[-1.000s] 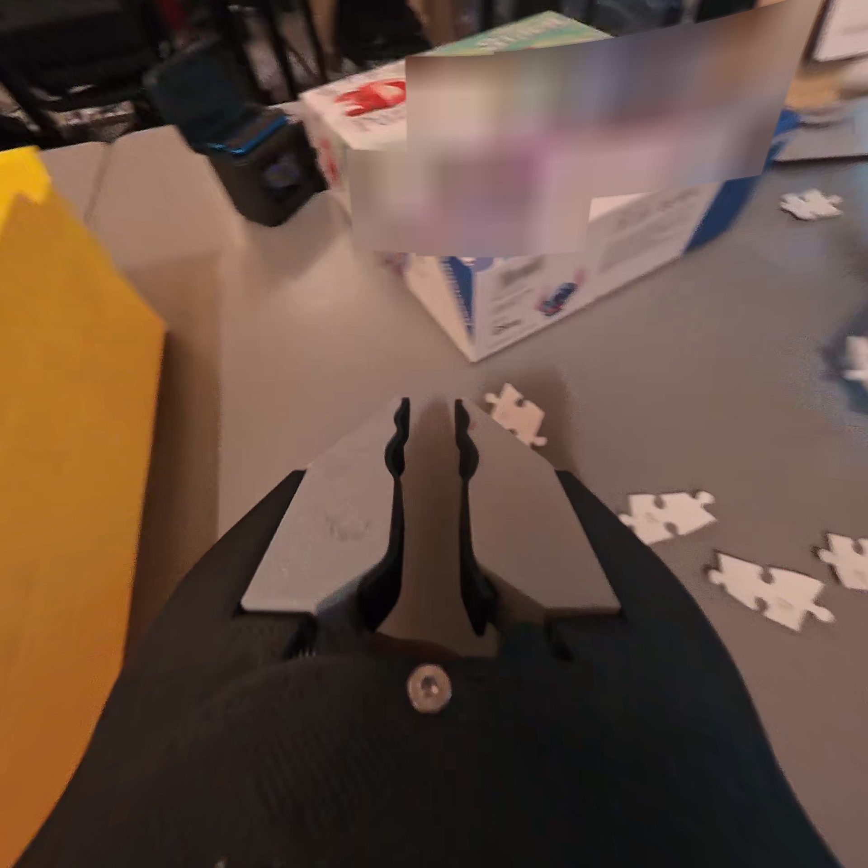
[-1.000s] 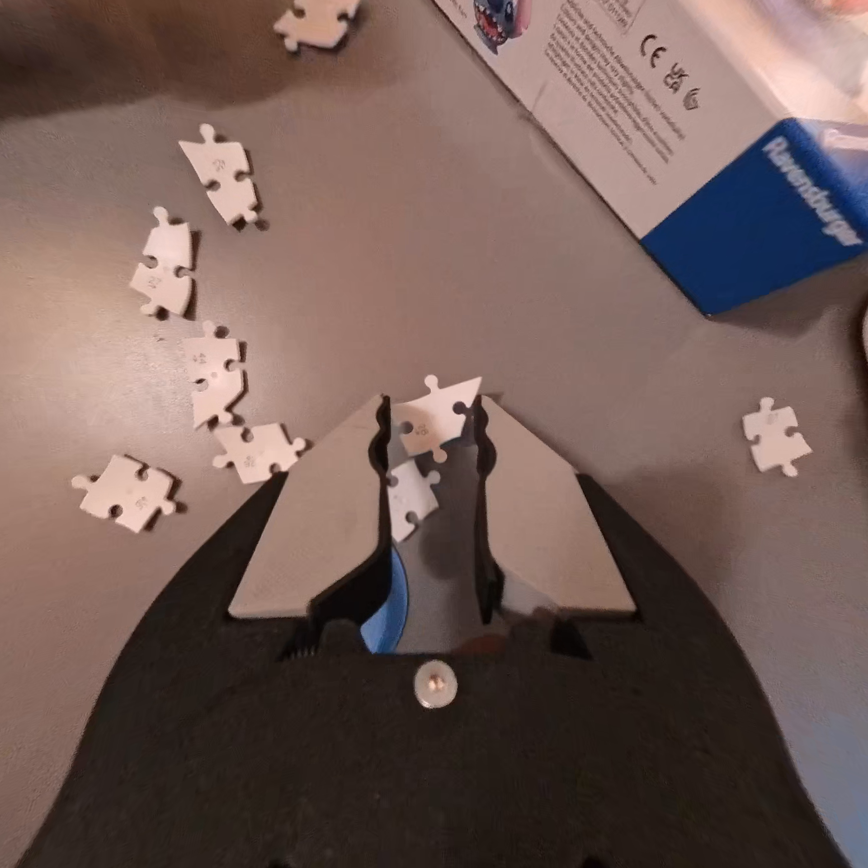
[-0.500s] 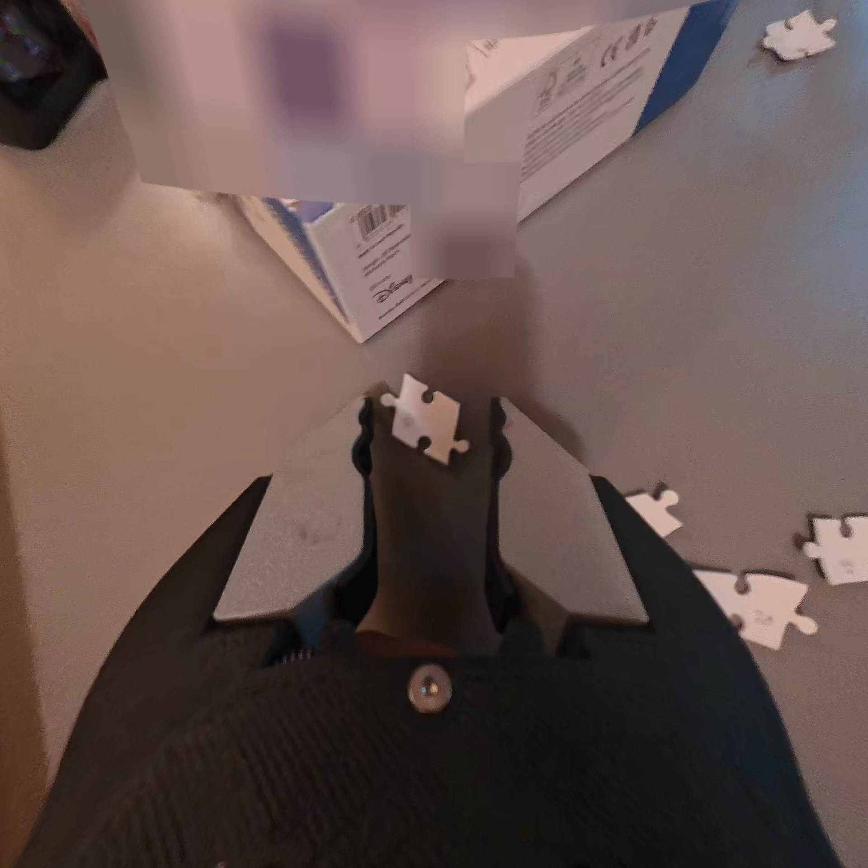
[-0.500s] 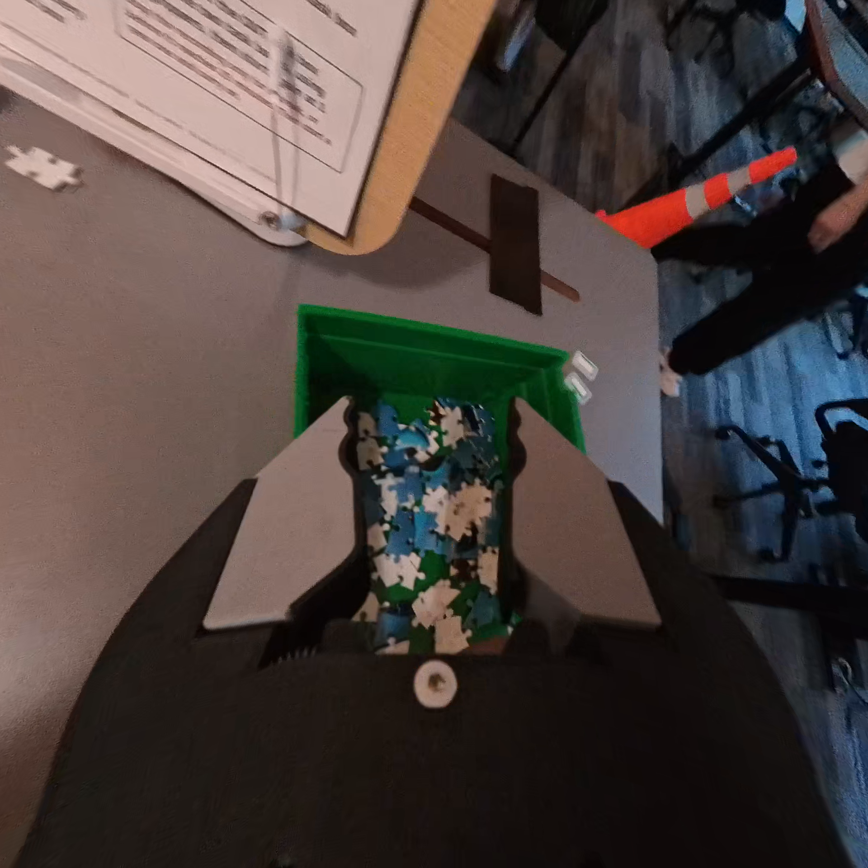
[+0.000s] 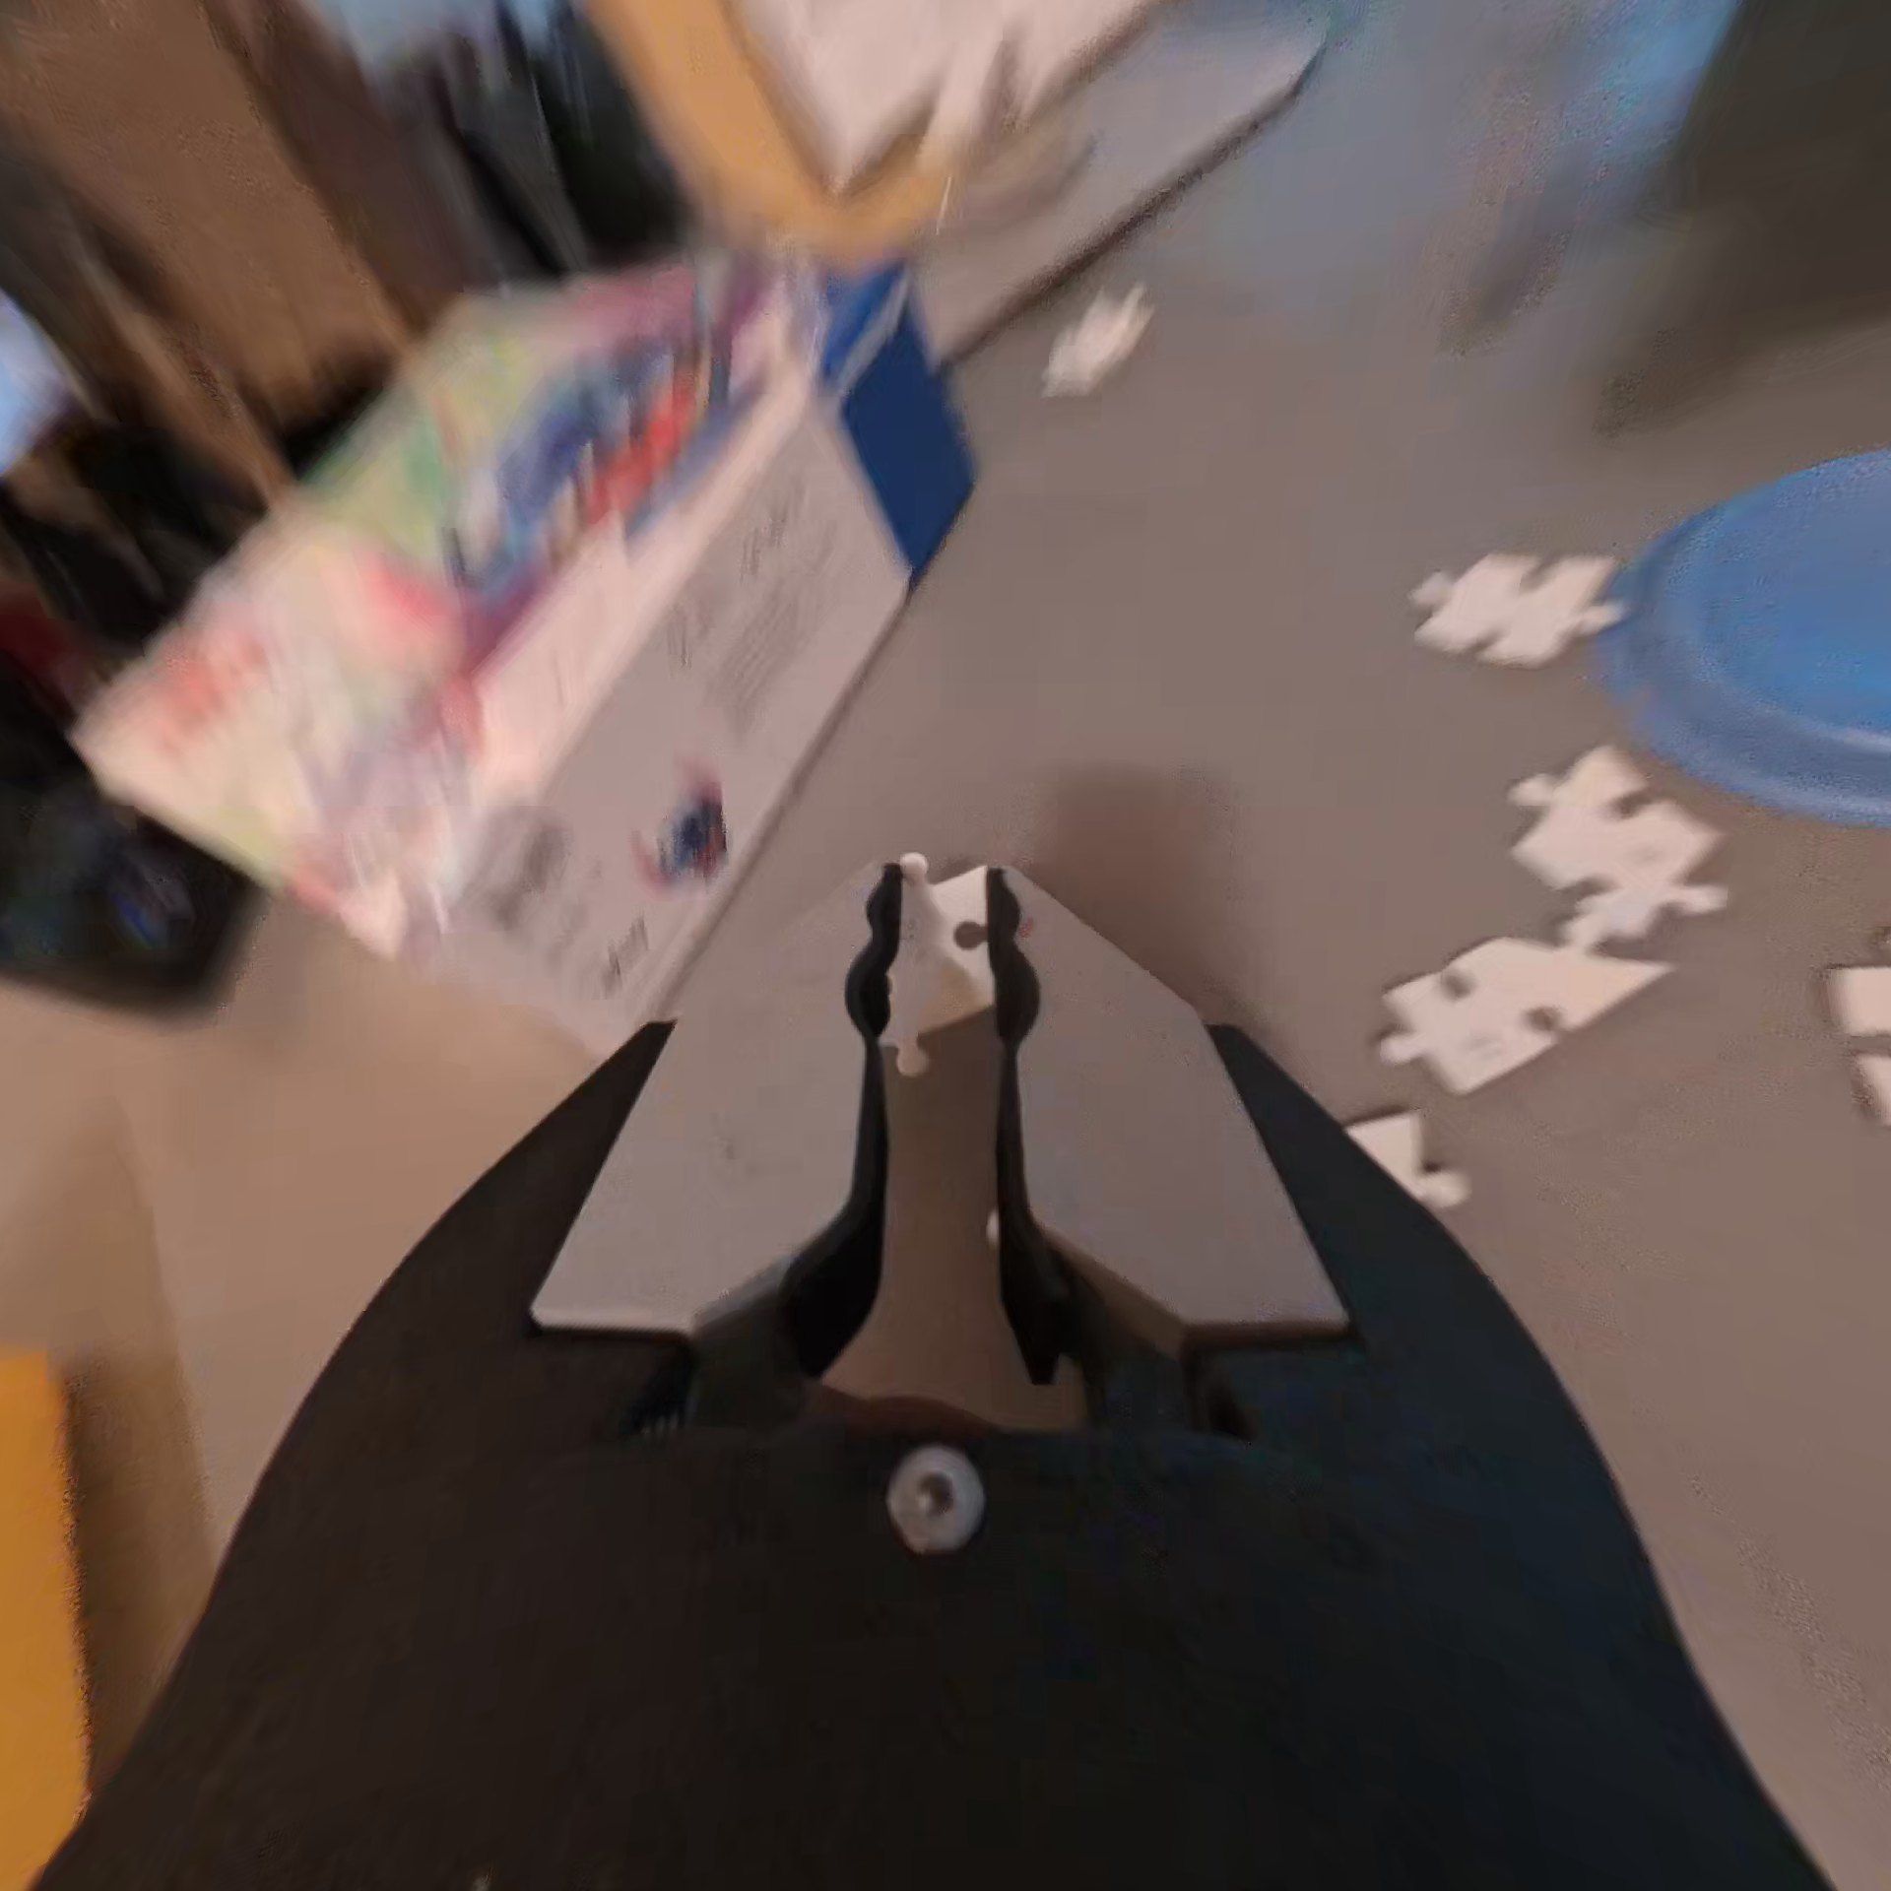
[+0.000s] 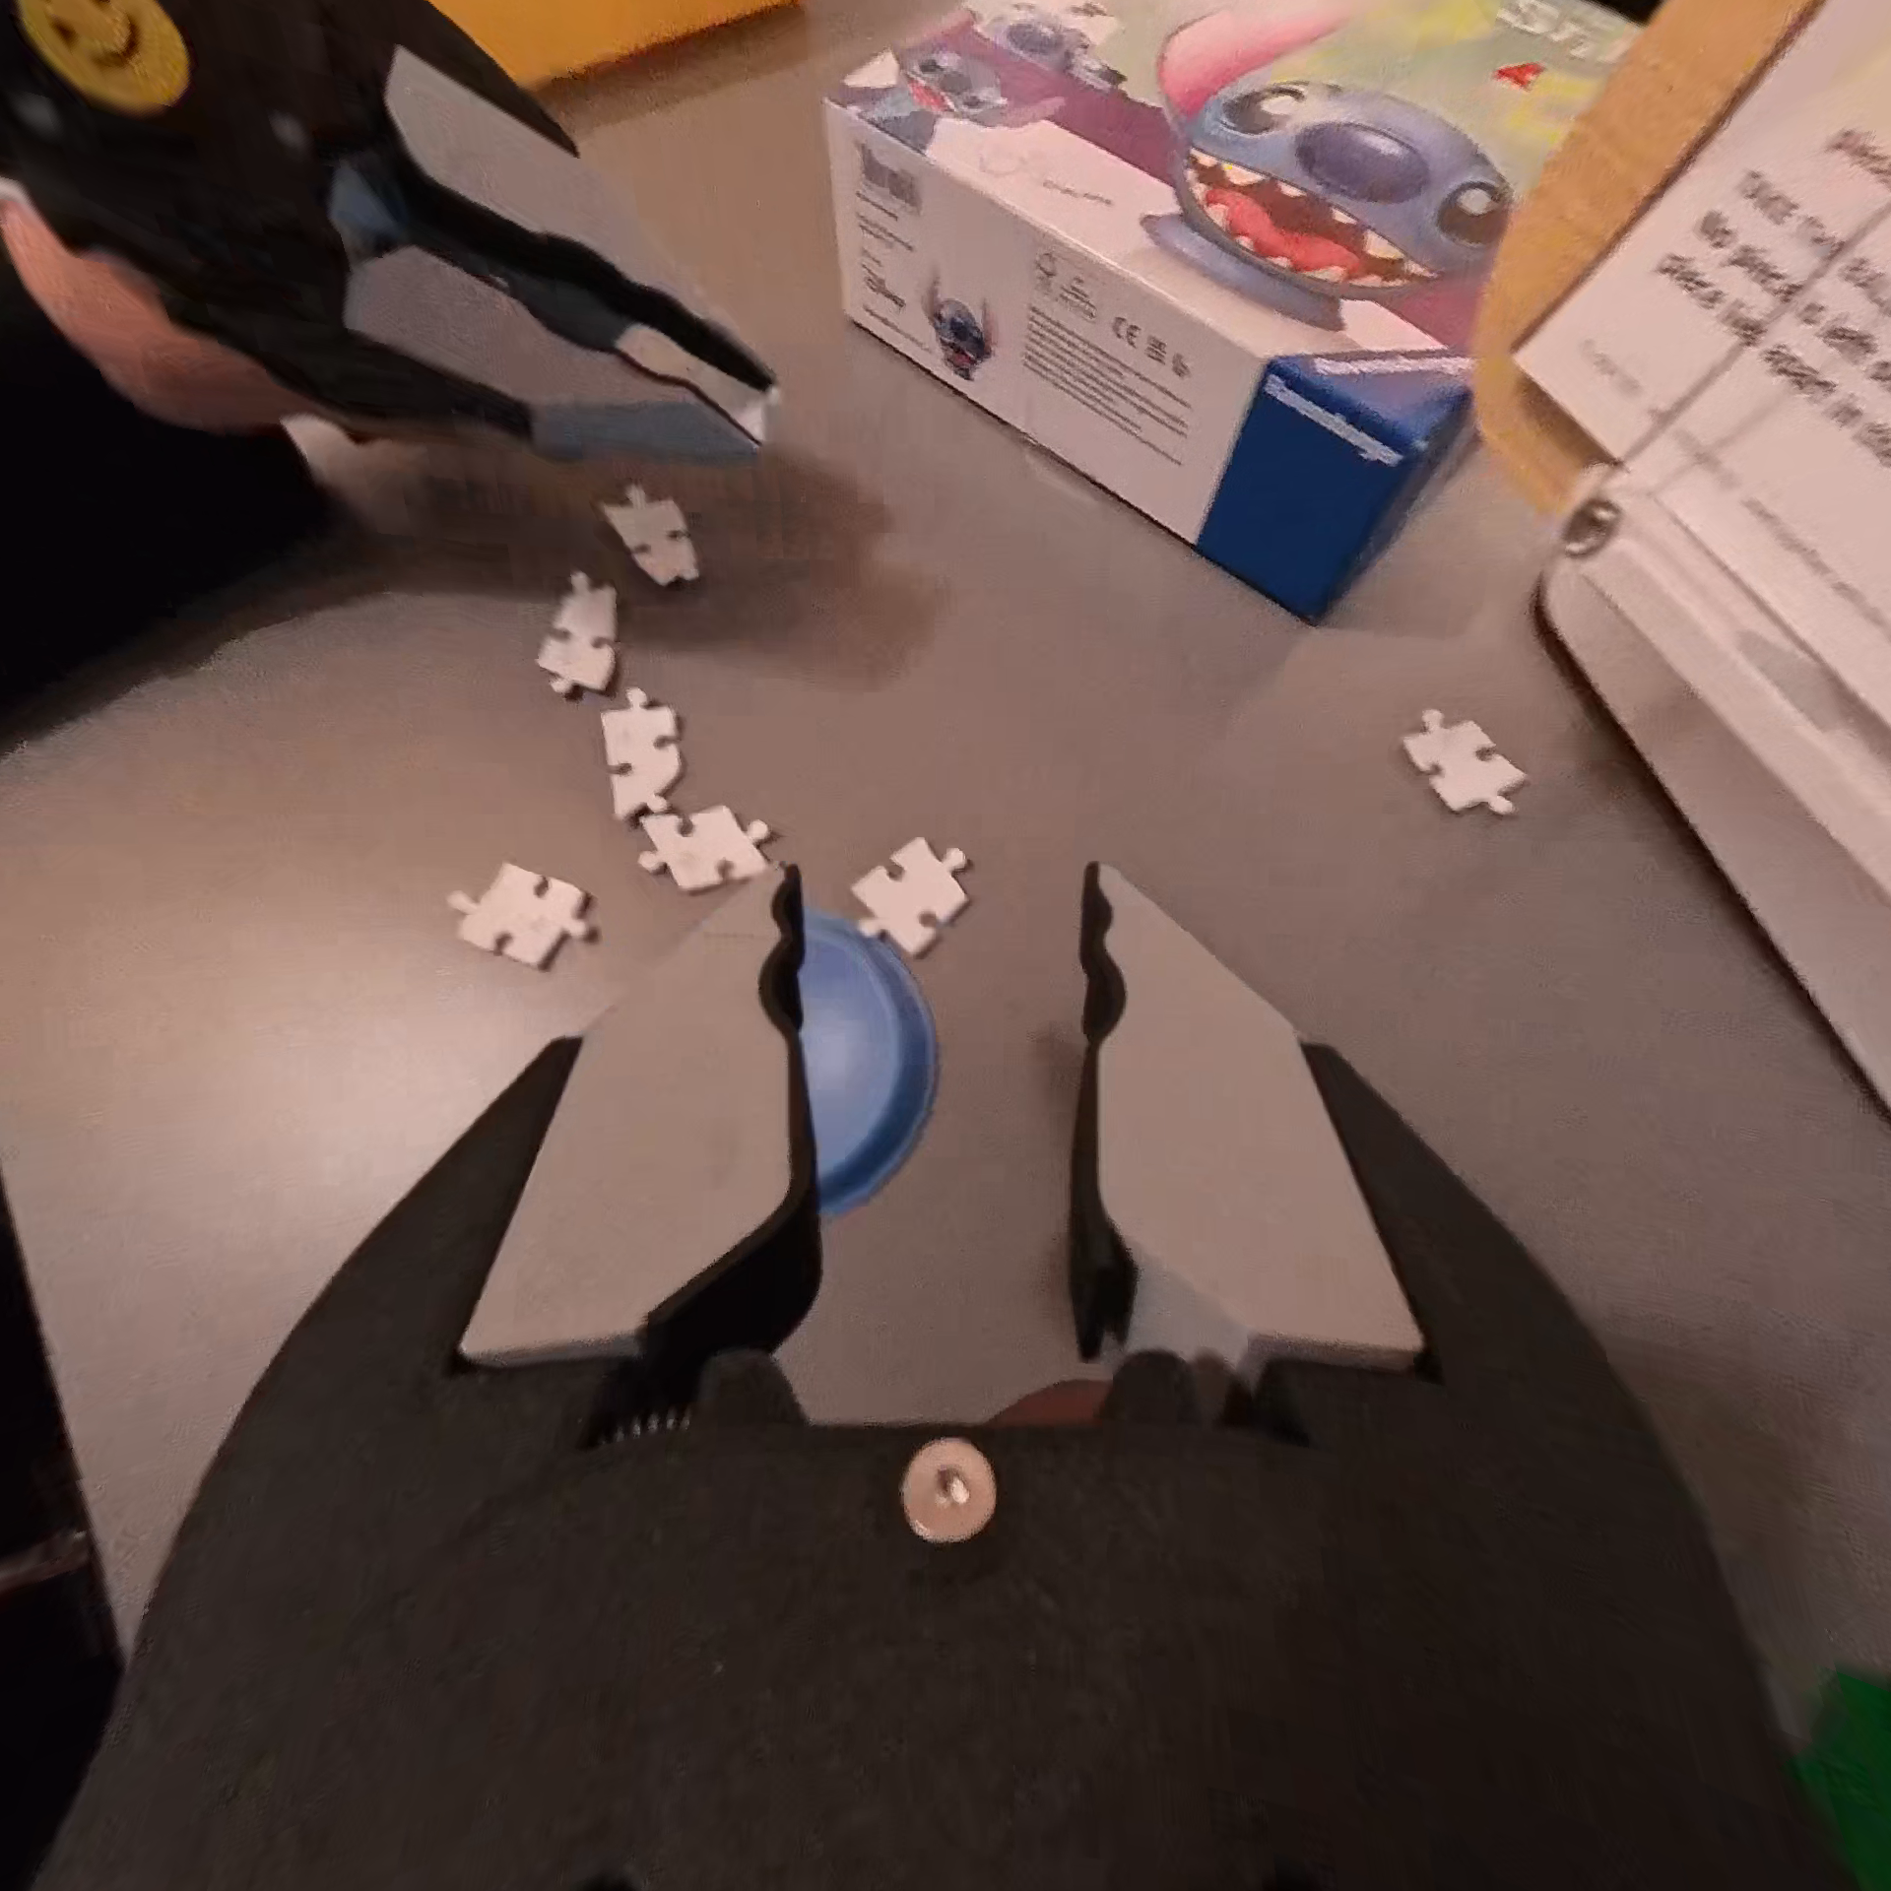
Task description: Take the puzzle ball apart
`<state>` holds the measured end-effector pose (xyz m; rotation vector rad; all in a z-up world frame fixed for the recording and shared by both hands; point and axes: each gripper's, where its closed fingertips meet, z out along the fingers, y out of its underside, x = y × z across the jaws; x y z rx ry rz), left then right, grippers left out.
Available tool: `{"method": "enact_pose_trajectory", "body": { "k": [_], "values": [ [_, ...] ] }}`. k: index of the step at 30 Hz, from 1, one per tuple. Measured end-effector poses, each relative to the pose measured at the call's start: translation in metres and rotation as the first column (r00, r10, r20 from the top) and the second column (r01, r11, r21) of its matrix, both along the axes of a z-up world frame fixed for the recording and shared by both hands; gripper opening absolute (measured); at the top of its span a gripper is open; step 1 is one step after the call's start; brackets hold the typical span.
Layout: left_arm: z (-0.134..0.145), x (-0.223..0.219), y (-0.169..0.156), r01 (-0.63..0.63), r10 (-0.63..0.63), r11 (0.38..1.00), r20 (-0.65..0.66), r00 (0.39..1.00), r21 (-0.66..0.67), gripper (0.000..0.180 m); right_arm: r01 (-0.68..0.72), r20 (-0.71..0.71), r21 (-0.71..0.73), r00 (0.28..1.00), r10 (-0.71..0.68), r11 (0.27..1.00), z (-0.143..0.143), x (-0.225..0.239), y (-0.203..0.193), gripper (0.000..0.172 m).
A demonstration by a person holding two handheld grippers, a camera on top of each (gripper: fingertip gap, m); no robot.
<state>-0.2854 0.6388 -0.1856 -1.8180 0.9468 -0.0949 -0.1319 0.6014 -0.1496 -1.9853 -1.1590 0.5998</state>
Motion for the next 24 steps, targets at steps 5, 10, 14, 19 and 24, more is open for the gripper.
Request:
{"method": "enact_pose_trajectory", "body": {
  "k": [5, 10, 14, 19, 24],
  "values": [
    [0.085, 0.087, -0.069, 0.328, -0.327, 0.768, -0.103, 0.939, 0.550, 0.014, -0.231, -0.355, -0.232, 0.924, 0.139, 0.945, 0.024, -0.045, -0.023, 0.051],
    [0.078, 0.117, -0.085, 0.422, -0.341, 0.690, -0.250, 0.906, 0.589, 0.014, -0.314, -0.413, -0.258, 0.891, 0.190, 0.913, 0.030, -0.054, -0.041, 0.041],
    [0.072, 0.128, -0.090, 0.443, -0.341, 0.676, -0.284, 0.896, 0.589, 0.014, -0.381, -0.416, -0.279, 0.875, 0.246, 0.882, 0.019, -0.065, -0.058, 0.000],
    [0.072, 0.134, -0.093, 0.424, -0.363, 0.692, -0.227, 0.904, 0.585, 0.019, -0.274, -0.377, -0.277, 0.913, 0.159, 0.921, 0.014, -0.051, -0.051, 0.000],
    [0.085, 0.135, -0.101, 0.402, -0.426, 0.700, -0.107, 0.898, 0.590, 0.012, -0.103, -0.335, -0.156, 0.941, 0.046, 0.982, 0.041, 0.017, -0.047, 0.000]
  ]
}}
